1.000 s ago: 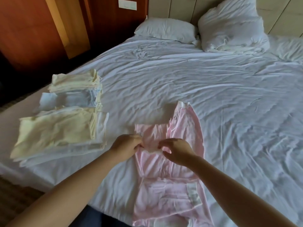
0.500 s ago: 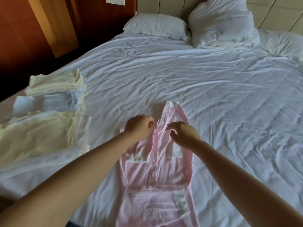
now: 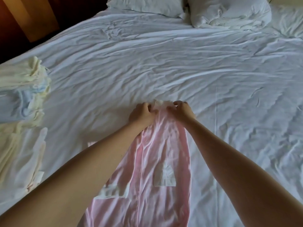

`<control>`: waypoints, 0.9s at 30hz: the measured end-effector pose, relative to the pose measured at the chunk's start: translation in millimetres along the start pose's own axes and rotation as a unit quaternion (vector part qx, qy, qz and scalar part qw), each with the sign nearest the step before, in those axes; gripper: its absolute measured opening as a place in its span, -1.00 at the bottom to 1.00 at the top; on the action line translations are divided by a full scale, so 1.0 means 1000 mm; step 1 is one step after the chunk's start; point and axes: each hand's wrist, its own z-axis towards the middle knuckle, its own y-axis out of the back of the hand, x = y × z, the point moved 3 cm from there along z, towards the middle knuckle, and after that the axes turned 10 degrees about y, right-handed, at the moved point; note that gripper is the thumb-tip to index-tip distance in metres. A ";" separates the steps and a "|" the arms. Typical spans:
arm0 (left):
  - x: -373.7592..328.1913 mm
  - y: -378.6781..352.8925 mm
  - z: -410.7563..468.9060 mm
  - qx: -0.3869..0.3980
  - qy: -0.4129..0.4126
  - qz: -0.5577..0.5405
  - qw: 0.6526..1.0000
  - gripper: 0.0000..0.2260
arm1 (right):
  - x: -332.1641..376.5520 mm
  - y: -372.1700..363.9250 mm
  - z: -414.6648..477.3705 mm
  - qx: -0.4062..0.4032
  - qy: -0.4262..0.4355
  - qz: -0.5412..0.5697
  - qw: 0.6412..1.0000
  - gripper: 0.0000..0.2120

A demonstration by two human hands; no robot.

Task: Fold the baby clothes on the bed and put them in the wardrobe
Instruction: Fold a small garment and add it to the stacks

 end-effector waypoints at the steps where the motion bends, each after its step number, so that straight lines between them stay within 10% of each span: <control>1: 0.002 -0.002 0.003 0.002 0.003 -0.009 1.000 -0.62 | -0.003 -0.004 0.003 -0.012 -0.009 0.025 1.000 -0.52; 6: 0.010 -0.006 0.004 -0.021 0.000 -0.070 0.997 -0.85 | -0.009 -0.007 -0.001 -0.039 0.009 0.088 0.995 -0.92; 16: -0.018 0.053 -0.084 0.005 -0.136 -0.221 0.966 -0.94 | 0.028 0.079 -0.094 -0.083 0.153 0.182 0.968 -0.94; 27: 0.042 0.044 -0.209 -0.022 -0.244 -0.005 0.969 -0.86 | 0.014 0.064 -0.239 -0.009 0.221 -0.062 0.973 -0.81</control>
